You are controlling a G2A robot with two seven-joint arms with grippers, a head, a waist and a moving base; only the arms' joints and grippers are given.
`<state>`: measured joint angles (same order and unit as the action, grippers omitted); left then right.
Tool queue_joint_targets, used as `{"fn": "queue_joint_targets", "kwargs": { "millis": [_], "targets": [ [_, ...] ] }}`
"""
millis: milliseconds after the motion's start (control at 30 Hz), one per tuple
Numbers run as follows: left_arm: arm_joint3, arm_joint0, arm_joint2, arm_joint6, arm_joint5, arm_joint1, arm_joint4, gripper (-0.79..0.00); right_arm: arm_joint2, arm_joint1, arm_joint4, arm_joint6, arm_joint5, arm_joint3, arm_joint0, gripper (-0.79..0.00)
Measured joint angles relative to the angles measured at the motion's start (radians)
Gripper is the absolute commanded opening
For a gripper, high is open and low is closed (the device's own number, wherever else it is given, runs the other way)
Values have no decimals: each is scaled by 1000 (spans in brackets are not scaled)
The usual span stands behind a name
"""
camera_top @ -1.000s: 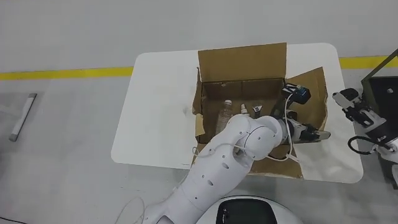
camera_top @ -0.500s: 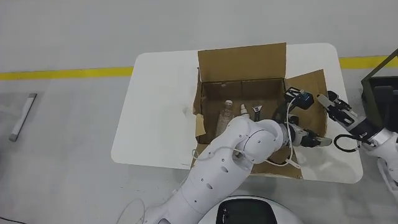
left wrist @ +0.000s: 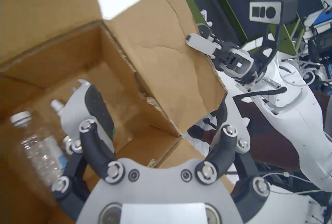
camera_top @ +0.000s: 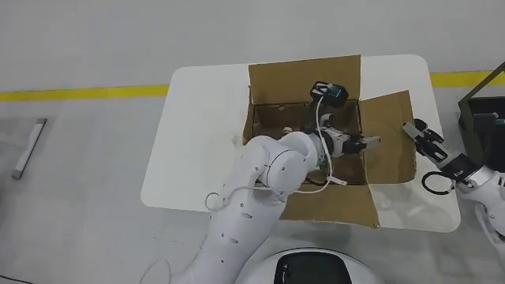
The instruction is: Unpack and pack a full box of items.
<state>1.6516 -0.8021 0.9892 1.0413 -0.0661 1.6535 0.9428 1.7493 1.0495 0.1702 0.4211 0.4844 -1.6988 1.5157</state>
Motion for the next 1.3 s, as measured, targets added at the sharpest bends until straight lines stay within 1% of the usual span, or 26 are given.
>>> {"fn": "queue_joint_targets", "kwargs": {
  "millis": [33,100,233,333,533,700,967,1133,1300],
  "targets": [
    [26,-17,30,7,-9,-8,25,0,-1,0,-2,-2,-1,1,1,-785],
    [50,-41,68,13,-17,-19,74,0,-4,1,-3,-6,-2,1,2,-785],
    [67,-83,134,12,-41,-38,181,0,-12,3,1,-20,1,1,8,-785],
    [80,-95,170,-11,-65,-45,214,0,-18,4,6,-33,2,6,16,-785],
    [64,-100,203,-24,-59,-60,335,0,-26,6,19,-43,4,10,24,-785],
    [65,-99,241,-30,-65,-68,370,0,-25,6,29,-47,1,19,27,-785],
    [69,-96,280,-34,-65,-82,484,0,-35,7,44,-52,2,26,25,-785],
    [76,-105,313,-26,-74,-87,488,0,-45,9,52,-55,3,34,24,-785],
    [67,-112,324,-28,-70,-92,502,0,-49,9,56,-55,3,41,22,-785]
  ]
}}
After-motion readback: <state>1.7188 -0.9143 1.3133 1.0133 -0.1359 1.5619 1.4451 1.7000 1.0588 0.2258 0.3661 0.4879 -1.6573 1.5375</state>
